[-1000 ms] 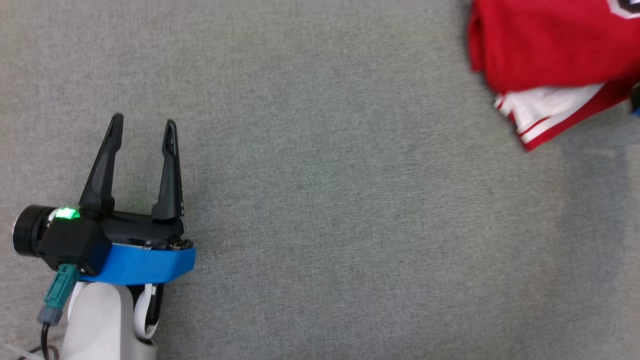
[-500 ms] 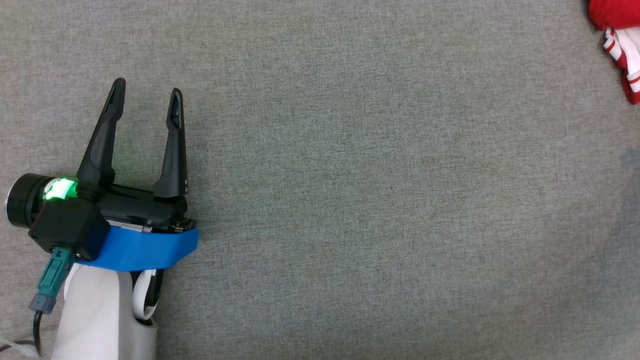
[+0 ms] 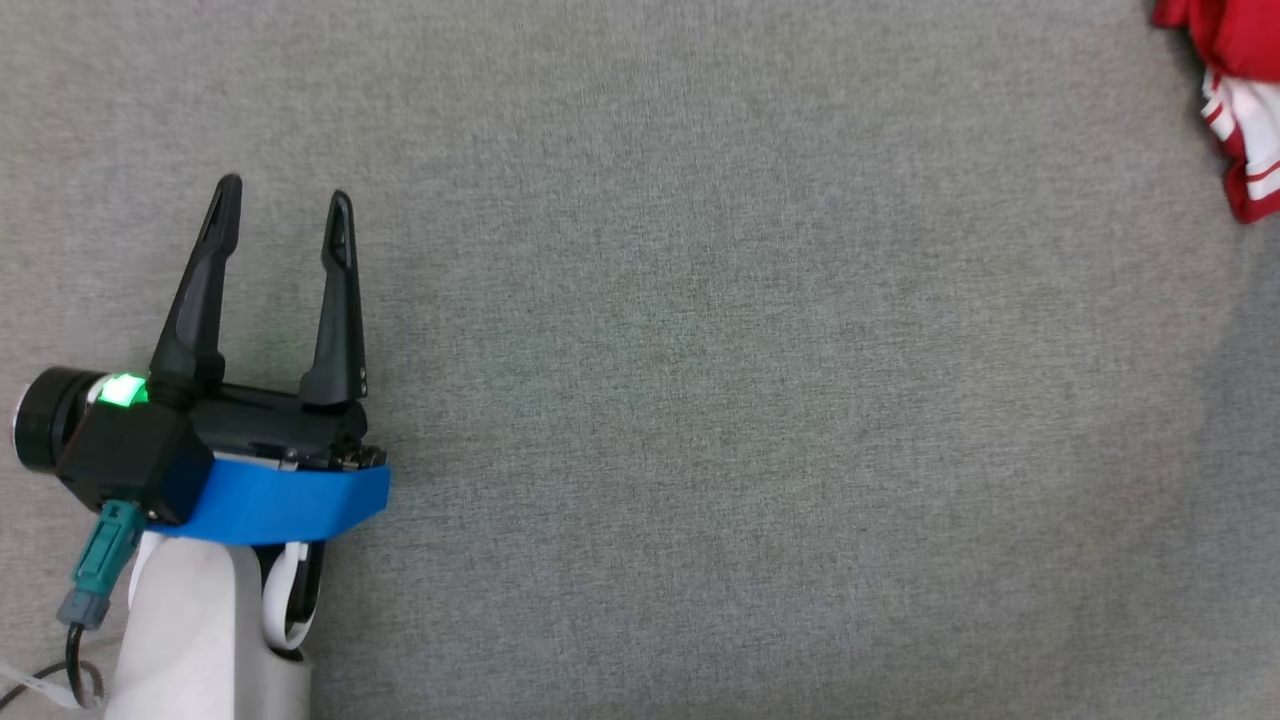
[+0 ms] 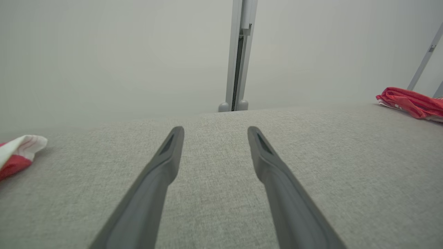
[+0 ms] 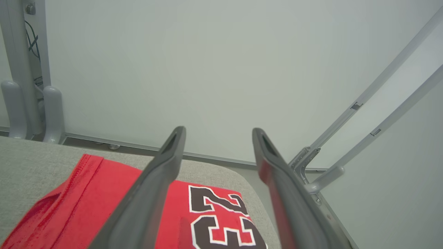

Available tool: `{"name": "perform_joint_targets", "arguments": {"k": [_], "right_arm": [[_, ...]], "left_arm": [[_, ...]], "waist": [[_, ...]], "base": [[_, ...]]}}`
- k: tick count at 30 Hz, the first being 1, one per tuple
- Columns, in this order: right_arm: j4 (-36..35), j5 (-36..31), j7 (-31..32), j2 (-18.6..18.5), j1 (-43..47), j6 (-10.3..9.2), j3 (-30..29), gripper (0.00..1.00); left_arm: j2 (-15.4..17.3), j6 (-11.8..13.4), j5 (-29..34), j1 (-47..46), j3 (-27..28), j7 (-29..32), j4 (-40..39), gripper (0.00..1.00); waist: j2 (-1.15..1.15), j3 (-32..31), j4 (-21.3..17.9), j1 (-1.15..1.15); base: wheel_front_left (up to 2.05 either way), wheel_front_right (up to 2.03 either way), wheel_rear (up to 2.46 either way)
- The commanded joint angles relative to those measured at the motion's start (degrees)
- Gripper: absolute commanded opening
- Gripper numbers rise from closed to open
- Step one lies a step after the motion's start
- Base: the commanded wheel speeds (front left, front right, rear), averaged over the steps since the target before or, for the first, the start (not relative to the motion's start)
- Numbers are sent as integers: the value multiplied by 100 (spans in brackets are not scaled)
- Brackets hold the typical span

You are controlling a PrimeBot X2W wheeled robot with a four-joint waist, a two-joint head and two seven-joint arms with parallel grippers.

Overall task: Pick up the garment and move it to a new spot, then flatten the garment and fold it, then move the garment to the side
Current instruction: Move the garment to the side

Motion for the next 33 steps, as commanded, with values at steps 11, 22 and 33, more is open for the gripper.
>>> {"name": "perform_joint_targets", "arguments": {"k": [11, 22, 33], "right_arm": [[-2138, 228, -42, 1116, 1924, -4, 338, 100], [-3249, 760, -42, 1729, 3737, -4, 1121, 100], [-3923, 1118, -35, 2262, 5409, -3, 862, 100]], "left_arm": [[-18, 86, -167, 792, 311, 4, 166, 100], [-24, 189, -338, 1524, 436, 4, 328, 100], [-24, 298, -484, 2004, 323, 4, 538, 100]], "waist": [[0, -1333, 127, 0], [0, -2212, 172, 0], [0, -2862, 249, 0]], "base": [[0, 0, 0], [0, 0, 0], [0, 0, 0]]}}
